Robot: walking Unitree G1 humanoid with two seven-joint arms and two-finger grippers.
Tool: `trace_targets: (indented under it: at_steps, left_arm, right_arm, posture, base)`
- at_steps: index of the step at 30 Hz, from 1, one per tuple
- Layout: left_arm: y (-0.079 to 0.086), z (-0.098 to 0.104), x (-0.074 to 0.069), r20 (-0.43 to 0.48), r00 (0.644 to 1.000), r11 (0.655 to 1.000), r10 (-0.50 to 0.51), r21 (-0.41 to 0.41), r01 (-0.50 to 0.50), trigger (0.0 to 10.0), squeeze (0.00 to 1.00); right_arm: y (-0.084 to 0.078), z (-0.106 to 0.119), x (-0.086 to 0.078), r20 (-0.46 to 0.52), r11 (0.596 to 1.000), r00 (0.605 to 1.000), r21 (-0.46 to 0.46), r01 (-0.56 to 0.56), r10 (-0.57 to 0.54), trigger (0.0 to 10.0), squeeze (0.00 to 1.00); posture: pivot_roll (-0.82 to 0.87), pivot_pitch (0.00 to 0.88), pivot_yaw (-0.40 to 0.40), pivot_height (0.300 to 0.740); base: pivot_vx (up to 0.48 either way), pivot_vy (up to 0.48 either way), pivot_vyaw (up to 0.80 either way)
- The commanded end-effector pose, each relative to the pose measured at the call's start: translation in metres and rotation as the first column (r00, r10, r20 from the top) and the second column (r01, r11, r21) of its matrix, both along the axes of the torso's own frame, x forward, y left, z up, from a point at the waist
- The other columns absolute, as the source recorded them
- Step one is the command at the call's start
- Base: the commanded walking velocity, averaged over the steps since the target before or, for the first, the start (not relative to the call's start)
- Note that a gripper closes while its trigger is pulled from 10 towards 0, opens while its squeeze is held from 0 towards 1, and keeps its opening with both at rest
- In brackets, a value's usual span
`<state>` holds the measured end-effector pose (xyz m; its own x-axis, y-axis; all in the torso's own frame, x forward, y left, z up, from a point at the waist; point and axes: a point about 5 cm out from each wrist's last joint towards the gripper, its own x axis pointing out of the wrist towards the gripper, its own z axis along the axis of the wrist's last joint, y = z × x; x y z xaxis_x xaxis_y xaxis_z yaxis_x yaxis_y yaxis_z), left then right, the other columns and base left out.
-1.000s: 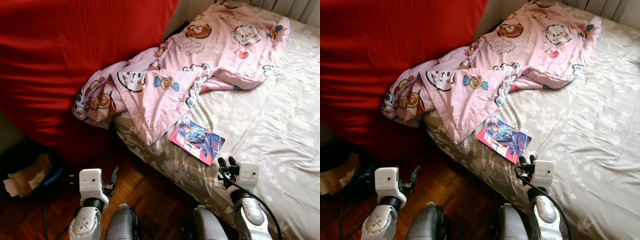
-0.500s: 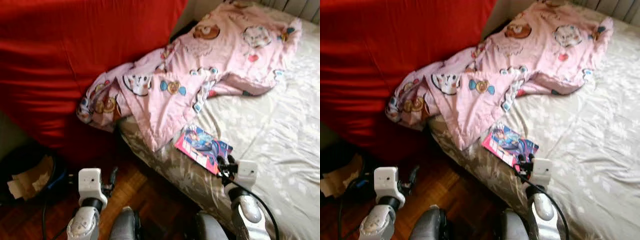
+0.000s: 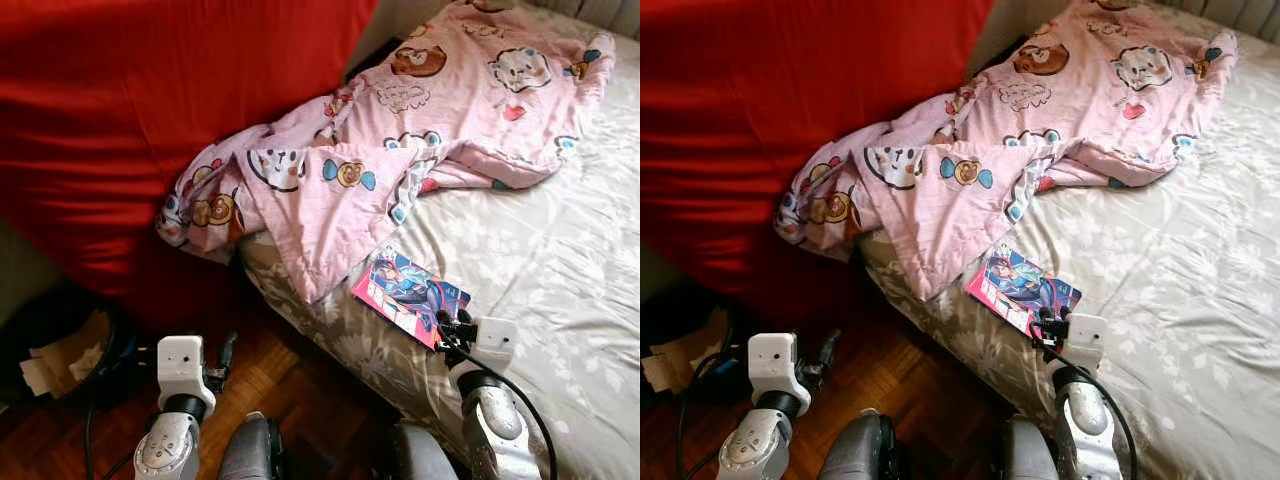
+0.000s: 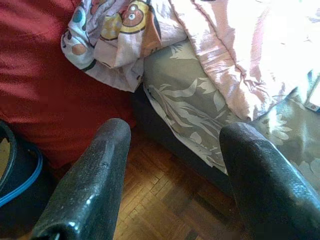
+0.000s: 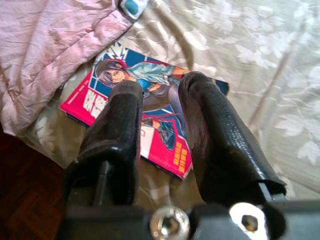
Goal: Clean up the room
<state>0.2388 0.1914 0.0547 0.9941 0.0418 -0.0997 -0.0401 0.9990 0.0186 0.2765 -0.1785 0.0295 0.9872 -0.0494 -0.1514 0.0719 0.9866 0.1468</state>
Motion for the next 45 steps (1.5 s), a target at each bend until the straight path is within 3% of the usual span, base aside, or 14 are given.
trace_targets:
  at_steps: [1, 16, 22, 23, 24, 25, 26, 28, 31, 45]
  left_arm:
    - [0.002, -0.004, -0.005, -0.027, 1.000, 1.000, 0.004, -0.014, -0.005, 10.0, 0.00]
    - [0.002, -0.005, -0.005, -0.024, 1.000, 1.000, 0.002, -0.012, -0.002, 10.0, 0.00]
    - [0.000, -0.004, -0.006, -0.024, 1.000, 1.000, -0.008, -0.014, 0.008, 10.0, 0.00]
    - [0.000, -0.004, -0.006, -0.025, 1.000, 1.000, -0.009, -0.015, 0.009, 10.0, 0.00]
    - [-0.001, -0.004, -0.005, -0.026, 1.000, 1.000, -0.012, -0.015, 0.012, 10.0, 0.00]
    - [-0.001, -0.004, -0.005, -0.026, 1.000, 1.000, -0.012, -0.015, 0.012, 10.0, 0.00]
    - [-0.002, -0.004, -0.005, -0.025, 1.000, 1.000, -0.016, -0.016, 0.015, 10.0, 0.00]
    - [-0.002, -0.004, -0.005, -0.026, 0.999, 1.000, -0.021, -0.017, 0.021, 10.0, 0.00]
    - [-0.002, -0.002, -0.005, -0.024, 0.999, 0.999, -0.028, -0.015, 0.028, 10.0, 0.00]
    - [-0.001, 0.003, -0.016, -0.034, 0.998, 0.998, -0.060, -0.005, 0.060, 10.0, 0.00]
  right_arm:
    - [-0.002, -0.008, -0.005, -0.040, 1.000, 0.999, 0.019, 0.023, -0.022, 10.0, 0.00]
    - [0.000, -0.011, -0.005, -0.045, 0.999, 0.999, 0.020, 0.032, -0.031, 10.0, 0.00]
    - [0.003, -0.019, -0.003, -0.111, 0.996, 0.994, 0.089, 0.020, -0.010, 10.0, 0.00]
    - [0.003, -0.020, -0.002, -0.116, 0.995, 0.993, 0.098, 0.017, -0.005, 10.0, 0.09]
    - [0.005, -0.023, -0.002, -0.133, 0.992, 0.991, 0.128, 0.016, 0.001, 10.0, 0.79]
    - [0.005, -0.023, -0.002, -0.133, 0.992, 0.991, 0.128, 0.016, 0.001, 10.0, 0.79]
    - [0.007, -0.026, -0.001, -0.158, 0.988, 0.987, 0.156, 0.012, 0.013, 10.0, 1.00]
    - [0.012, -0.032, 0.001, -0.212, 0.981, 0.977, 0.196, 0.005, 0.038, 10.0, 1.00]
    - [0.015, -0.035, 0.007, -0.262, 0.983, 0.964, 0.186, 0.002, 0.047, 10.0, 1.00]
    - [0.015, -0.022, 0.032, -0.310, 0.975, 0.950, 0.200, 0.095, -0.029, 10.0, 1.00]
  posture:
    - [-0.06, 0.260, 0.026, 0.651]
    - [-0.06, 0.261, 0.031, 0.651]
    - [-0.06, 0.263, 0.033, 0.651]
    - [-0.06, 0.265, 0.036, 0.651]
    - [-0.06, 0.265, 0.036, 0.651]
    - [-0.06, 0.265, 0.036, 0.651]
    - [-0.06, 0.268, 0.038, 0.651]
    - [-0.05, 0.273, 0.042, 0.651]
    - [-0.04, 0.278, 0.049, 0.651]
    - [0.03, 0.320, 0.076, 0.651]
  base:
    - [0.262, 0.000, 0.00]
    - [0.213, 0.000, -0.25]
    - [0.000, 0.000, 0.00]
    - [0.000, 0.000, 0.00]
    - [0.000, 0.000, 0.00]
    - [0.000, 0.000, 0.00]
    - [0.000, 0.000, 0.00]
    - [0.000, 0.000, 0.00]
    - [0.000, 0.000, 0.00]
    - [0.000, 0.000, 0.00]
